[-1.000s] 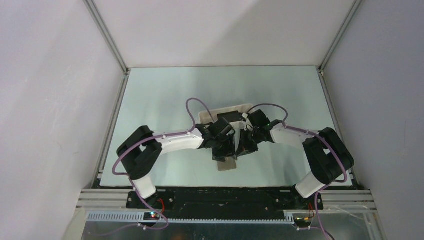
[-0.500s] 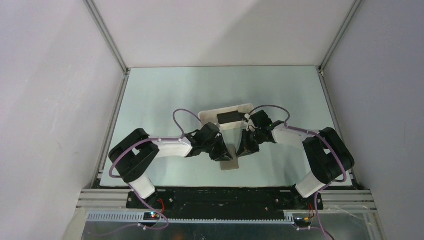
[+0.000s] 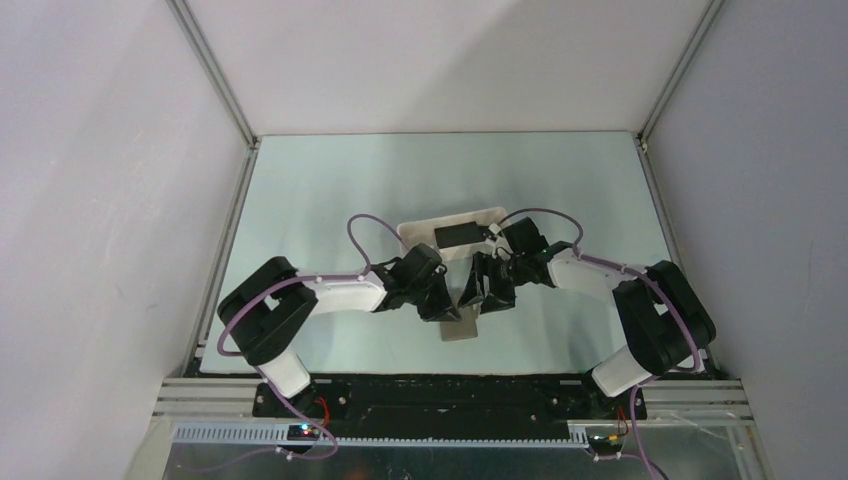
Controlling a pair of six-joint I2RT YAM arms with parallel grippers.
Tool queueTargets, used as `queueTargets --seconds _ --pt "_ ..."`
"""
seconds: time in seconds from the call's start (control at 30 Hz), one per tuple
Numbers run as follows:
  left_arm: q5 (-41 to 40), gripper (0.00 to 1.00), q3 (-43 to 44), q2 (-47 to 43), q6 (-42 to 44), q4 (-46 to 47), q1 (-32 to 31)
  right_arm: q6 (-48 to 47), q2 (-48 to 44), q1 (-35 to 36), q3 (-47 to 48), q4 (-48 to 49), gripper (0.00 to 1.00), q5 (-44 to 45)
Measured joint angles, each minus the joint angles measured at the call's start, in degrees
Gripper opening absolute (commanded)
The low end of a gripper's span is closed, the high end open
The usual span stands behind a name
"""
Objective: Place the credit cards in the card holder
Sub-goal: Close the card holder at the center of the board.
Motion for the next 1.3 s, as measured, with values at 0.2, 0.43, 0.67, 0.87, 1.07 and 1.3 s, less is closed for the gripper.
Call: queueTargets --seconds 0.2,0.43,0.67,0.87,1.07,1.3 --pt "0.22 0.37 0.68 -0.07 1.57 -1.09 0.02 0.90 -1.11 -0.90 0.00 1.18 0.68 -2.08" --pt "2.03 0.44 -0.15 -3.56 2.64 -1.05 1.57 1.90 -1.11 -1.42 0.00 2.12 0.67 -3.67" --pt "2.56 0.20 -5.46 -7.56 2.93 -0.42 4.52 2.27 -1.11 -1.90 -0.28 3.02 0.64 -5.09" --pt "2.71 0.10 -5.64 -6.25 3.41 -0.28 4.94 2.58 -1.11 -2.12 -0.83 3.69 0.62 -5.60" --pt "3.02 0.06 -2.47 -2.89 4.17 -2.27 4.39 2.80 -1.11 -2.12 -0.98 4.04 0.62 -5.97" --pt "1.95 0.00 1.68 0.33 4.39 -4.76 2.32 2.75 -1.07 -1.99 -1.09 4.42 0.53 -5.97"
